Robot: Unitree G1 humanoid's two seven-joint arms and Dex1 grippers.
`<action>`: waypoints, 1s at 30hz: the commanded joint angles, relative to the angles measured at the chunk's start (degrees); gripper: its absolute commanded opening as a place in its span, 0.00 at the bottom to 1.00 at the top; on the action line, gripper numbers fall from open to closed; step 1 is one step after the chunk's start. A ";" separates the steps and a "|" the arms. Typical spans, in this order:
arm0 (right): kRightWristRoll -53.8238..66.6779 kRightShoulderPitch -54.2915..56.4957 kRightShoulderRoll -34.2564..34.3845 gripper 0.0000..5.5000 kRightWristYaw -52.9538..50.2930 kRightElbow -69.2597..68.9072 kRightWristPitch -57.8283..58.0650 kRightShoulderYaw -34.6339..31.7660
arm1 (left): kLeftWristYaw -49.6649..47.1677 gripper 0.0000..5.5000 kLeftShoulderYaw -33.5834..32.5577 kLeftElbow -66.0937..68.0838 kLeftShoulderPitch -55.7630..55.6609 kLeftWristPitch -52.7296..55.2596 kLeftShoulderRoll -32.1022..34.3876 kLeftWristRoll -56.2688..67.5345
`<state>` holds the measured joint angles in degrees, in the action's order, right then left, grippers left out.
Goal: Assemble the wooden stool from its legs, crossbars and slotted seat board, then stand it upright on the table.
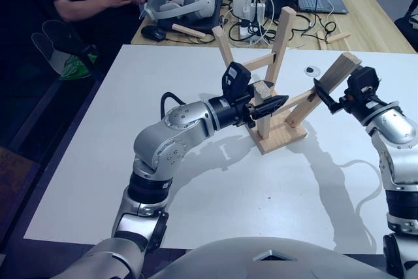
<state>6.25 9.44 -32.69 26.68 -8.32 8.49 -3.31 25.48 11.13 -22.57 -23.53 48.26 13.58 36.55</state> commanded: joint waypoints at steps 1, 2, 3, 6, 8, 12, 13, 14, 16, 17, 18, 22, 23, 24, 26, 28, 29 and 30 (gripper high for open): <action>1.30 -1.50 -1.22 0.70 3.67 1.46 9.31 2.05 | -0.21 0.45 0.76 1.76 1.85 2.02 0.38 -0.74; 2.82 -2.95 -3.56 0.70 7.16 0.82 18.01 4.65 | -0.39 0.45 0.68 1.93 1.70 1.93 0.29 -0.88; 5.08 -4.86 -5.75 0.70 10.46 -0.38 24.88 6.48 | -0.54 0.45 0.57 2.13 1.42 1.89 0.11 -0.97; 9.00 -6.28 -8.87 0.70 13.84 -2.65 34.50 8.36 | -0.70 0.45 0.36 2.26 1.31 1.84 -0.10 -1.14; 9.41 -5.27 -9.39 0.70 13.15 -2.81 36.49 8.77 | -0.73 0.45 0.31 2.06 1.61 1.90 -0.10 -1.19; 10.40 -1.96 -4.77 0.70 9.49 -1.97 35.54 4.67 | -0.71 0.45 0.27 2.52 1.37 1.77 -0.46 -1.35; 11.74 -1.36 -3.24 0.70 8.74 -2.15 35.33 2.75 | -0.64 0.45 0.25 2.62 1.32 1.73 -0.52 -1.36; 13.54 -1.07 -2.37 0.70 9.06 -2.74 35.62 1.19 | -0.32 0.45 0.31 2.73 1.34 1.69 -0.52 -1.24; 15.68 -1.51 -2.87 0.70 11.20 -4.07 36.60 0.58 | 0.19 0.45 0.42 2.82 1.37 1.61 -0.53 -1.10; 16.40 -2.06 -3.53 0.70 12.25 -4.73 37.15 0.75 | 0.33 0.45 0.42 2.91 1.29 1.56 -0.58 -1.13; 17.07 -2.81 -4.47 0.70 13.56 -5.38 37.87 1.13 | 0.39 0.45 0.35 3.05 1.12 1.48 -0.64 -1.18; 18.55 -6.33 -8.02 0.70 17.39 -8.07 40.05 1.71 | 0.68 0.45 0.21 3.20 0.87 1.15 -0.56 -1.41; 19.36 -7.16 -8.51 0.70 18.33 -8.68 40.05 0.95 | 0.75 0.45 0.18 3.13 0.91 1.14 -0.51 -1.40; 20.68 -7.70 -8.63 0.70 19.26 -9.48 40.15 -0.07 | 0.79 0.45 0.16 3.09 0.94 1.15 -0.50 -1.39; 26.71 -7.24 -7.02 0.70 20.92 -12.17 41.45 -4.11 | 0.83 0.45 0.08 3.01 1.08 1.13 -0.41 -1.45; 34.82 -3.02 -3.34 0.70 18.71 -14.06 44.06 -9.44 | 0.84 0.45 -0.04 3.19 1.12 0.99 -0.34 -1.64; 38.75 0.06 -1.45 0.70 16.39 -14.76 45.46 -11.53 | 0.84 0.45 -0.09 3.27 1.10 0.89 -0.35 -1.71; 41.78 2.82 0.21 0.66 13.88 -15.29 46.45 -13.10 | 0.90 0.45 -0.14 3.38 1.04 0.78 -0.40 -1.71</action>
<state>42.18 6.14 -35.39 44.67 -21.63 52.59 -12.79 26.62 10.73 -21.20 -23.80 47.45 13.06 35.35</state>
